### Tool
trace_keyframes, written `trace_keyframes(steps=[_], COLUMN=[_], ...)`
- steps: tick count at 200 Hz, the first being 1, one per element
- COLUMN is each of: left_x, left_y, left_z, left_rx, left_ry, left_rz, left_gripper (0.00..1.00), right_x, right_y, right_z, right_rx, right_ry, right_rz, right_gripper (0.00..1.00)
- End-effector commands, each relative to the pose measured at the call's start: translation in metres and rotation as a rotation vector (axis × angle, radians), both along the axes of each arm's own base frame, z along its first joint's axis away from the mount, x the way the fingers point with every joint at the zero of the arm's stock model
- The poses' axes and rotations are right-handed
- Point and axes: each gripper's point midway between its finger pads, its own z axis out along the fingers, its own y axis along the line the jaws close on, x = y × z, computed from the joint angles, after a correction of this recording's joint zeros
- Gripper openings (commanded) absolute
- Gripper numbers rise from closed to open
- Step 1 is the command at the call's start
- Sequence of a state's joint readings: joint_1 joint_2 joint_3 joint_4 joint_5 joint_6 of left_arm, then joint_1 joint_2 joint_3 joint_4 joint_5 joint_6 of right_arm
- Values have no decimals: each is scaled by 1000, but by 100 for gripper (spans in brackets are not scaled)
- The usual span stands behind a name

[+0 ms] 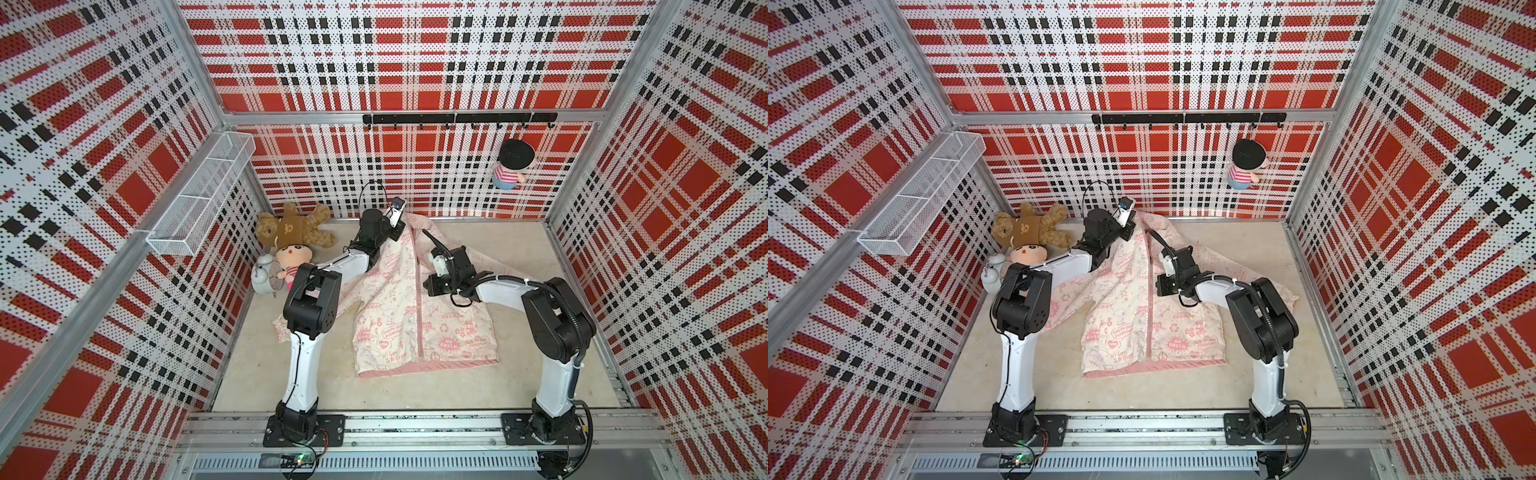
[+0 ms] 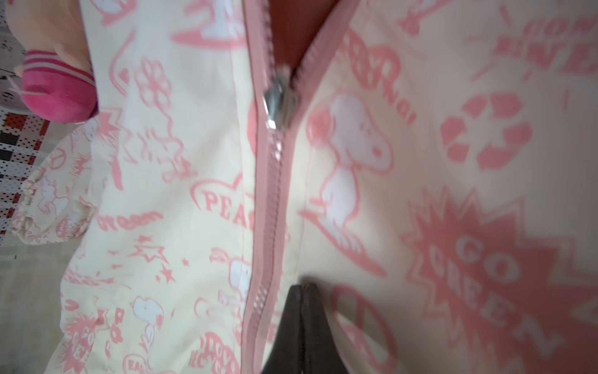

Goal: Unzip the jacket
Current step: Unzip the zipper on the jacket.

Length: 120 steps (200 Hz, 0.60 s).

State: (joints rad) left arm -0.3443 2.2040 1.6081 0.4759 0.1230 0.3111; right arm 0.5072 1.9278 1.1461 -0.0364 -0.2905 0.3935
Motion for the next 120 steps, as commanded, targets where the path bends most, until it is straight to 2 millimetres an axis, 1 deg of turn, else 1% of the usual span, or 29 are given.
trace_keyframes(steps=[1, 21, 33, 42, 55, 67, 78, 80, 90, 91, 95, 96, 97, 99, 100, 109, 120], left_x=[16, 20, 21, 22, 20, 17, 13, 12, 7, 7, 4, 4, 3, 2, 1, -5, -12], left_y=[17, 20, 19, 18, 16, 14, 12, 12, 13, 13, 15, 15, 15, 16, 16, 20, 26], left_z=[9, 3, 1, -1, -1, 0, 3, 4, 8, 9, 13, 13, 14, 16, 17, 25, 36], left_rx=[-14, -13, -17, -16, -16, -5, 7, 10, 20, 20, 17, 17, 16, 14, 12, -4, -50], left_ry=[-52, -46, -44, -43, -44, -48, -58, -60, -73, -74, -84, -85, -88, -91, -94, -113, -121], left_rz=[81, 94, 84, 82, 72, 59, 46, 44, 46, 46, 46, 46, 47, 47, 47, 46, 61], left_gripper=[0, 0, 0, 0, 0, 13, 33, 34, 49, 53, 76, 82, 90, 98, 100, 98, 98], right_x=[-15, -31, -37, -37, -30, -22, -12, -10, -1, 1, 5, 6, 7, 9, 10, 20, 29], right_y=[0, 4, 6, 7, 8, 10, 12, 13, 13, 13, 13, 12, 12, 12, 11, 7, 1], right_z=[9, 1, 2, 5, 16, 26, 35, 37, 45, 46, 50, 51, 52, 55, 56, 63, 72], right_rx=[9, 6, 13, 26, 37, 29, 17, 16, 17, 19, 22, 24, 25, 27, 27, 31, 38], right_ry=[31, 65, 67, 61, 25, -2, -23, -27, -40, -42, -50, -53, -54, -59, -61, -75, -95], right_rz=[-40, -31, -31, -35, -46, -42, -33, -32, -32, -33, -36, -37, -38, -41, -41, -59, -75], right_gripper=[0, 0, 0, 0, 0, 0, 0, 0, 0, 0, 1, 1, 2, 3, 4, 10, 13])
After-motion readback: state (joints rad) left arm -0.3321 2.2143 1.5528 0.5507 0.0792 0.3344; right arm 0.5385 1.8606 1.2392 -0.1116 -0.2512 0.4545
